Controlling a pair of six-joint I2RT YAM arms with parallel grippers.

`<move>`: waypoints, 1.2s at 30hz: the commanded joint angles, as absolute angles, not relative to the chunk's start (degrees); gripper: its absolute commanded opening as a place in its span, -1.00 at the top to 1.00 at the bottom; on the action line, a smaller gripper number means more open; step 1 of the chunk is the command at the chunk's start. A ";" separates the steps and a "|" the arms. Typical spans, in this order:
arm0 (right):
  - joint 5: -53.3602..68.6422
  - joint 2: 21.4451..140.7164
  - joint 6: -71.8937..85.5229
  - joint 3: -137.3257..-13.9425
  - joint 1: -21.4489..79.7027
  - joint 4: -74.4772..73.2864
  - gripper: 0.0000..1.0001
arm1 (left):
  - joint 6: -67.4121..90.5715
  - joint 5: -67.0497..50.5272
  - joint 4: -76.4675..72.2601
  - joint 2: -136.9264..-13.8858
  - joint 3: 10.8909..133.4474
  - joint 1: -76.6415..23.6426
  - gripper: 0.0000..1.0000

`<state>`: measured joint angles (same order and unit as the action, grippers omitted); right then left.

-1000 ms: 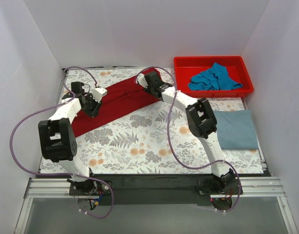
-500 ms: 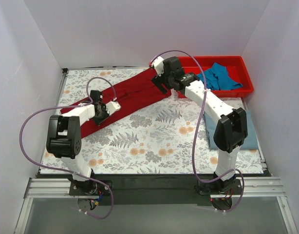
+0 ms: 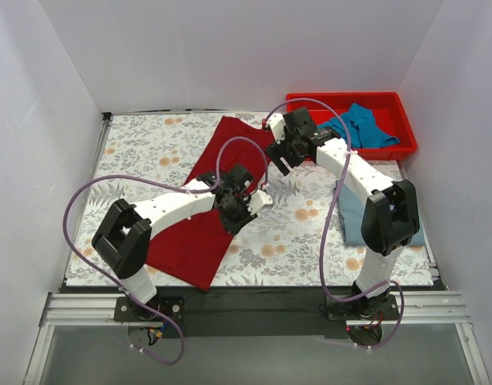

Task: Fold and stack the t-shirts
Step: Fold the tshirt

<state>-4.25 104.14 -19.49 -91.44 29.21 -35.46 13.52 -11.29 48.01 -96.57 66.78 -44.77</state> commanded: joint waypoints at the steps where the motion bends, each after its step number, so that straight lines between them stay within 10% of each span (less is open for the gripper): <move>1: 1.56 103.88 -16.97 -92.90 29.09 -35.94 -0.67 | 18.55 -19.41 51.68 -92.74 74.69 -41.67 0.62; 10: 6.16 116.44 -12.57 -102.37 33.04 -36.74 0.30 | 20.56 -31.99 48.17 -87.72 78.84 -17.33 0.64; 25: -12.73 141.23 -18.70 -120.40 37.18 -32.88 0.58 | 23.81 -36.74 45.53 -83.41 70.06 3.51 0.63; 36: -28.30 153.19 -47.35 -126.38 36.13 3.64 0.57 | 20.14 -38.05 46.05 -84.28 66.27 4.13 0.57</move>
<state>-23.40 149.38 -35.53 -125.89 37.50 -11.42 22.85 -35.40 45.80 -85.52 65.98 4.03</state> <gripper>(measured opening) 0.209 0.209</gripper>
